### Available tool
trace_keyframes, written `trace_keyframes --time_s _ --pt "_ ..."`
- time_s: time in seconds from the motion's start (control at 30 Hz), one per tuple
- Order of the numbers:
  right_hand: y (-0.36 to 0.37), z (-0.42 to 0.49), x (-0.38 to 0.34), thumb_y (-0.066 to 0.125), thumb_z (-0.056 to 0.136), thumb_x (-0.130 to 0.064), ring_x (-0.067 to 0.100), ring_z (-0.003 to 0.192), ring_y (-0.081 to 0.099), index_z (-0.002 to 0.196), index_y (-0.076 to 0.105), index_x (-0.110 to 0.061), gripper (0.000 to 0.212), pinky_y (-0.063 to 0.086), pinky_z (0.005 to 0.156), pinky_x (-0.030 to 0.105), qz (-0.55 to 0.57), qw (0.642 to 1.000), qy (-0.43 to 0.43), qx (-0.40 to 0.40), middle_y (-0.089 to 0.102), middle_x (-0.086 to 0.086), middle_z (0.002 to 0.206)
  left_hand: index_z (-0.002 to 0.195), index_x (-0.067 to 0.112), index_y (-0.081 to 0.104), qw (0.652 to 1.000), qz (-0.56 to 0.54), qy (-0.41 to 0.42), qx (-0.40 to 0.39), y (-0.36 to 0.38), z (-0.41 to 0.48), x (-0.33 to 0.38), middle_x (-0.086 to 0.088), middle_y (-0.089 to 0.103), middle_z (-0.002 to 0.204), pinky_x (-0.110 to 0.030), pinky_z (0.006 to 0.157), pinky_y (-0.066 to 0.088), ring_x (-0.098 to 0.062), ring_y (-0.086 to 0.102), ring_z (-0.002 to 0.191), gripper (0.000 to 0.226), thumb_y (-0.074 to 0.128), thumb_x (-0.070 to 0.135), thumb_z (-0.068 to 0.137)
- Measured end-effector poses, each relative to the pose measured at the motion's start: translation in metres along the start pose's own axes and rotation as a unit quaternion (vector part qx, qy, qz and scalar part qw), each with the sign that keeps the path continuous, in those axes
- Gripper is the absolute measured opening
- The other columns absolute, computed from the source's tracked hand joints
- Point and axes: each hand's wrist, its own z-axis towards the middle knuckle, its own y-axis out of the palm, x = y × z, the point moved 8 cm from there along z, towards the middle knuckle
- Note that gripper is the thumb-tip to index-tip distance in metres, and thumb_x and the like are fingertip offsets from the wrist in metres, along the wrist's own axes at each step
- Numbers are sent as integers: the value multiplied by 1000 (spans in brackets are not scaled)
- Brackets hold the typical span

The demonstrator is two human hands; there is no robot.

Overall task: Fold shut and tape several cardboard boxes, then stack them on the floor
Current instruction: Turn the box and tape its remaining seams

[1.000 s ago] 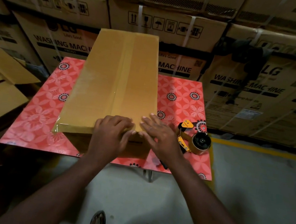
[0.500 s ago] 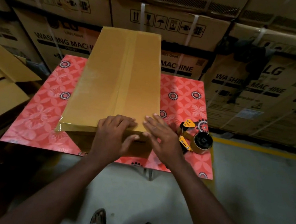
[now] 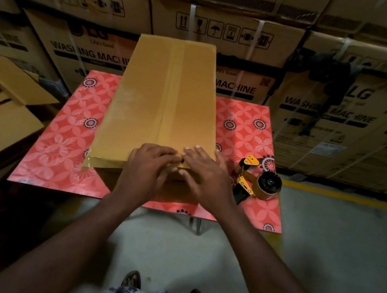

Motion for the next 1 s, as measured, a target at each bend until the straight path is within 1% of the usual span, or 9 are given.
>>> trace_keyframes --time_s 0.1,0.2,0.33,0.4,0.5,0.57,0.7,0.87,1.0 --pt "5 -4 1 60 99 -36 18 142 46 136 64 -19 41 26 119 58 -19 1000 -3 18 57 -2 147 124 28 69 1000 13 20 1 3 -8 -9 6 64 131 -38 88 38 -22 53 114 34 65 29 91" --pt "6 -7 0 73 90 -30 17 145 42 140 60 -20 53 22 121 58 -35 999 -7 2 53 -4 150 130 28 65 1000 9 26 -14 6 -11 -8 7 60 136 -39 90 38 -22 51 118 48 76 19 84" --pt "2 2 -1 54 98 -46 17 141 47 135 64 -20 47 23 122 56 -18 999 27 -6 58 -3 145 127 27 68 999 -28 17 -2 0 -8 -12 8 63 134 -39 92 39 -20 53 117 38 70 23 90" --pt "4 1 1 51 100 -38 17 144 43 137 62 -20 43 22 123 54 -11 1000 13 -14 55 -3 148 126 27 69 999 -30 19 7 0 -9 -13 9 64 133 -39 90 40 -20 54 115 38 71 17 90" --pt "6 -6 3 67 93 -18 17 148 36 143 57 -19 51 15 125 51 -21 999 -11 -28 49 -4 154 129 26 67 999 -33 28 -14 1 -10 -9 8 62 136 -41 92 41 -21 54 117 48 77 12 84" --pt "4 -3 -2 72 90 -25 19 148 37 142 57 -18 55 17 124 55 -23 999 12 -24 50 -2 153 127 25 68 999 -47 24 -9 -7 -11 -13 7 65 132 -42 98 38 -20 57 118 40 72 22 87" --pt "15 12 -34 59 99 -42 21 144 42 138 62 -17 46 18 124 54 -10 999 44 -1 55 2 148 115 26 75 999 -33 -8 42 -26 -19 -45 8 73 117 -44 103 36 -16 65 110 29 62 37 92" --pt "33 7 -41 64 97 -36 23 143 45 141 57 -16 49 27 120 56 -61 998 20 27 54 3 149 126 24 69 999 -44 21 18 -20 -28 -57 6 69 127 -35 101 36 -16 60 116 37 58 38 93" --pt "33 9 -46 65 94 -42 22 148 37 145 54 -15 58 20 124 54 -53 997 55 28 49 4 154 130 26 67 997 -71 16 9 -20 -31 -59 10 65 133 -35 103 33 -13 56 121 41 58 37 91"
